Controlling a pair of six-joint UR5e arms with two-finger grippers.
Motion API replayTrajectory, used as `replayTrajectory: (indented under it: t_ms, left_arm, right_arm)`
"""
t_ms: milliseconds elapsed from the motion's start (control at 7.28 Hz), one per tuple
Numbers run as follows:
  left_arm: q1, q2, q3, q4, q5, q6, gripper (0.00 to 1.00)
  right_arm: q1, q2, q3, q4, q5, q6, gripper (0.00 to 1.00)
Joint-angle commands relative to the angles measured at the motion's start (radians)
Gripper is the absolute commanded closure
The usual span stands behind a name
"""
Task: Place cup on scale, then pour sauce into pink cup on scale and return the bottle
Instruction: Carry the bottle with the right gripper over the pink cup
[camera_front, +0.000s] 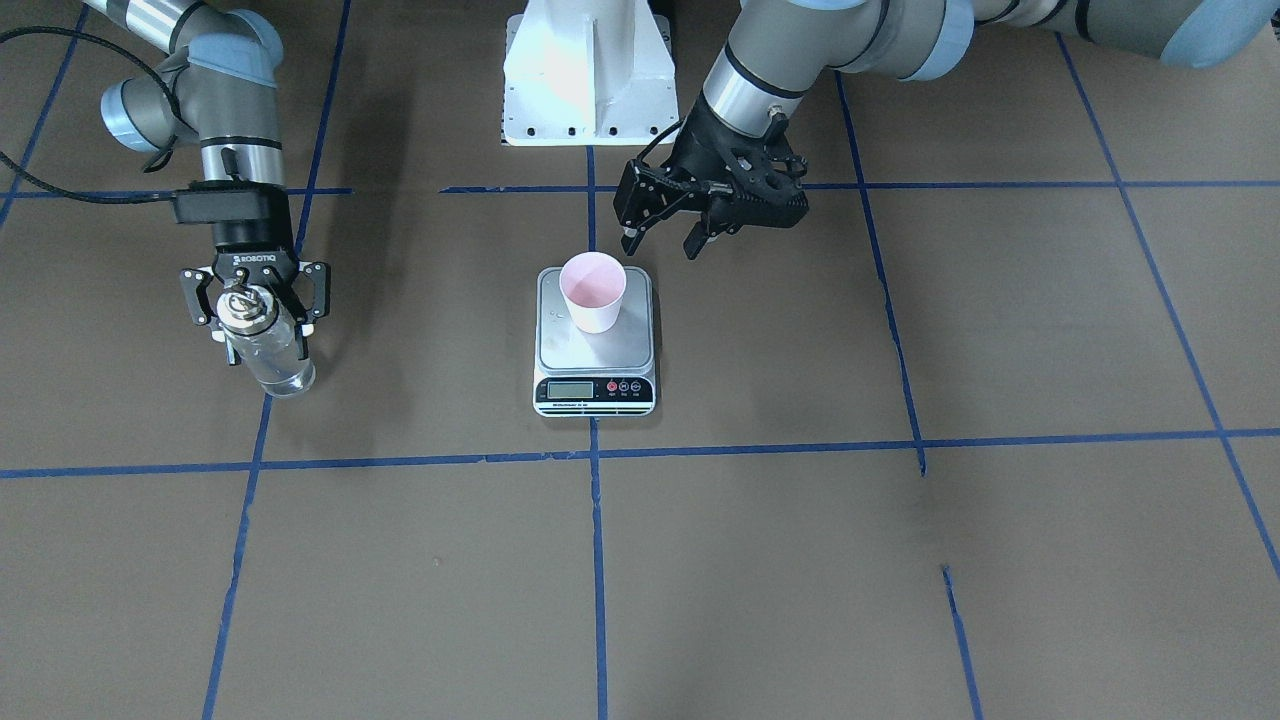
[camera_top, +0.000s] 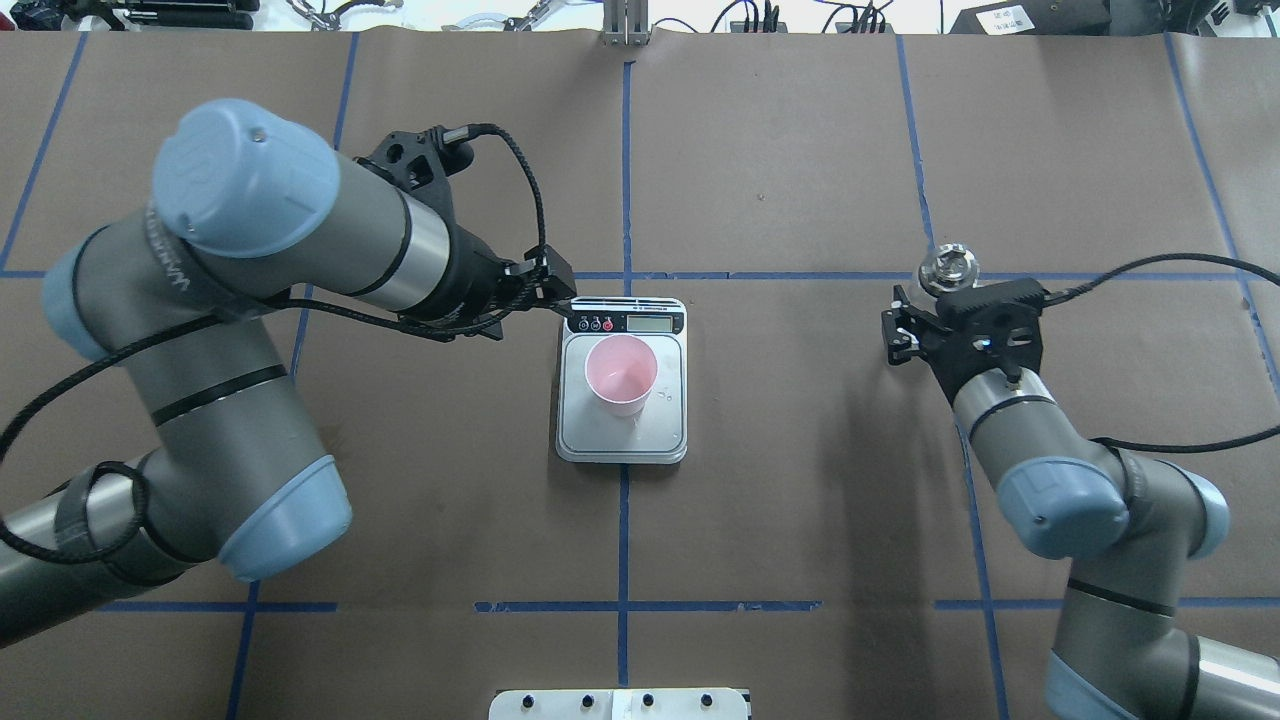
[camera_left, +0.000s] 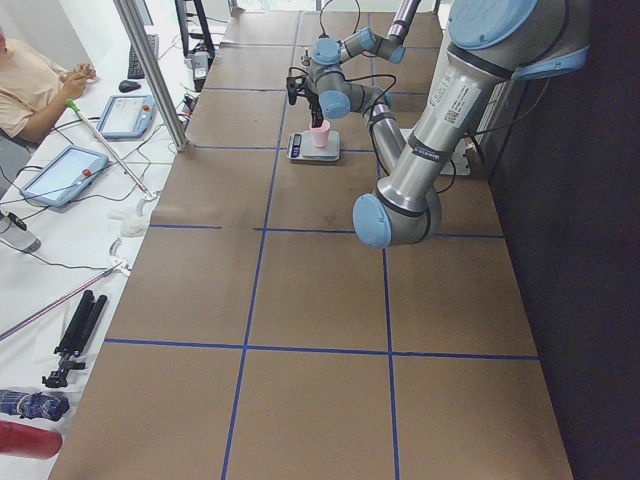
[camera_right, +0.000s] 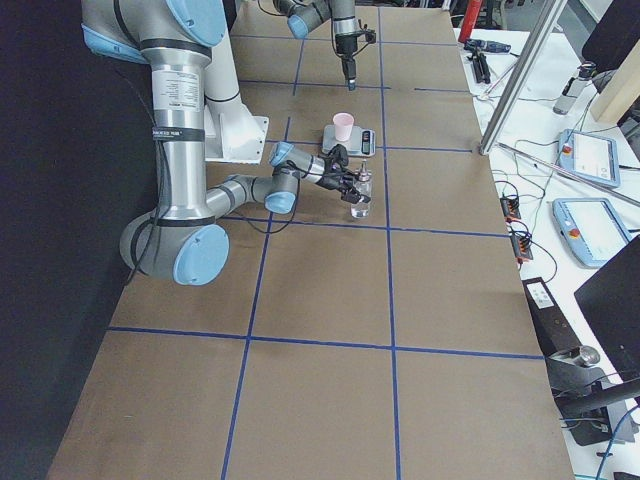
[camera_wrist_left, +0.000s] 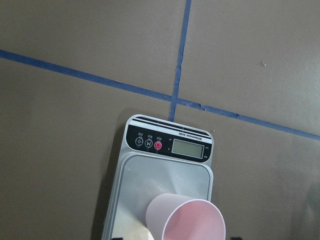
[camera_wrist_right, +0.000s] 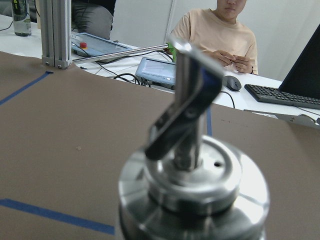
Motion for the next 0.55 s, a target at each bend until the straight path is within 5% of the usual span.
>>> replayTrajectory:
  t_ms: [0,412]
  left_arm:
    - [-0.032,0.075,-0.076,0.007,-0.001,0.034,0.23]
    - [-0.057,0.173,-0.136,0.01,0.0,0.085,0.23]
  right_arm:
    - [0.0,0.13,0.067,-0.292,-0.029,-0.028,1.0]
    - [-0.066,0.322,0.078,-0.737,-0.116,-0.03,1.0]
